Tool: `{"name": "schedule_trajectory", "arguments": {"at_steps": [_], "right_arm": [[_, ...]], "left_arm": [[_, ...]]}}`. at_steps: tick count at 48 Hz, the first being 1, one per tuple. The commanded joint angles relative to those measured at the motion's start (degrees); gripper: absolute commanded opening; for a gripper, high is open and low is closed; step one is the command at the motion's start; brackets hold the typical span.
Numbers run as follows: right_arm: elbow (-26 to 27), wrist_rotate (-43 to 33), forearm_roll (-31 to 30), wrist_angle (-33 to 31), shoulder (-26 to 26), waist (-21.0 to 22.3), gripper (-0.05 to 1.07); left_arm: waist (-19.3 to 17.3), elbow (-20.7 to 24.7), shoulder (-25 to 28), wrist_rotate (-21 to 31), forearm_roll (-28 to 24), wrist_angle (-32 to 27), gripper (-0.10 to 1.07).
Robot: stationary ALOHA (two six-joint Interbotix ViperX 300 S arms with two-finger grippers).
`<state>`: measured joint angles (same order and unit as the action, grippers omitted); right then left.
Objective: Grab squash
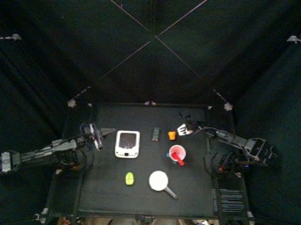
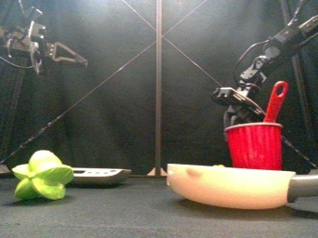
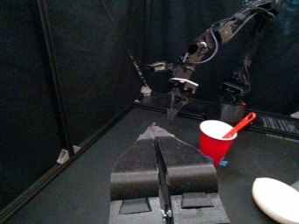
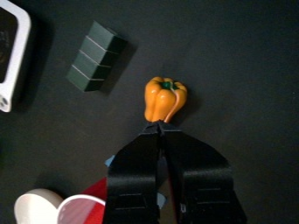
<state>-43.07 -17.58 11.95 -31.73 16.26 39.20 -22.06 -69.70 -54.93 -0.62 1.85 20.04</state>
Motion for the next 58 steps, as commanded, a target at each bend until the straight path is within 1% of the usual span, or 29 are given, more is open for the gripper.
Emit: {"name": "schedule_trajectory", "arguments": {"at_steps": [1, 17, 24, 28, 32, 58], "right_arm": [[0.6, 0.0, -0.1, 0.9, -0.5, 0.2, 0.39], [0.6, 0.0, 0.8, 4.7, -5.5, -0.4, 0.80], [1.0, 0.1, 2.1, 5.5, -7.8, -0.4, 0.94], [1.2, 0.1, 2.1, 5.5, -9.2, -0.4, 1.00], [1.8, 0.1, 2.1, 5.4, -10.6, -0.4, 1.03], [5.8, 0.2, 1.8, 4.1, -17.6, -1.8, 1.03]], "left_arm": [[0.1, 0.8, 0.4, 0.0, 0.1, 0.2, 0.01], [0.1, 0.4, 0.4, 0.0, 0.1, 0.2, 0.01], [0.1, 0.4, 0.4, 0.1, 0.1, 0.2, 0.01], [0.1, 0.4, 0.4, 0.0, 0.1, 0.2, 0.01], [0.1, 0.4, 0.4, 0.0, 0.1, 0.2, 0.01], [0.1, 0.4, 0.4, 0.0, 0.1, 0.2, 0.01]]}}
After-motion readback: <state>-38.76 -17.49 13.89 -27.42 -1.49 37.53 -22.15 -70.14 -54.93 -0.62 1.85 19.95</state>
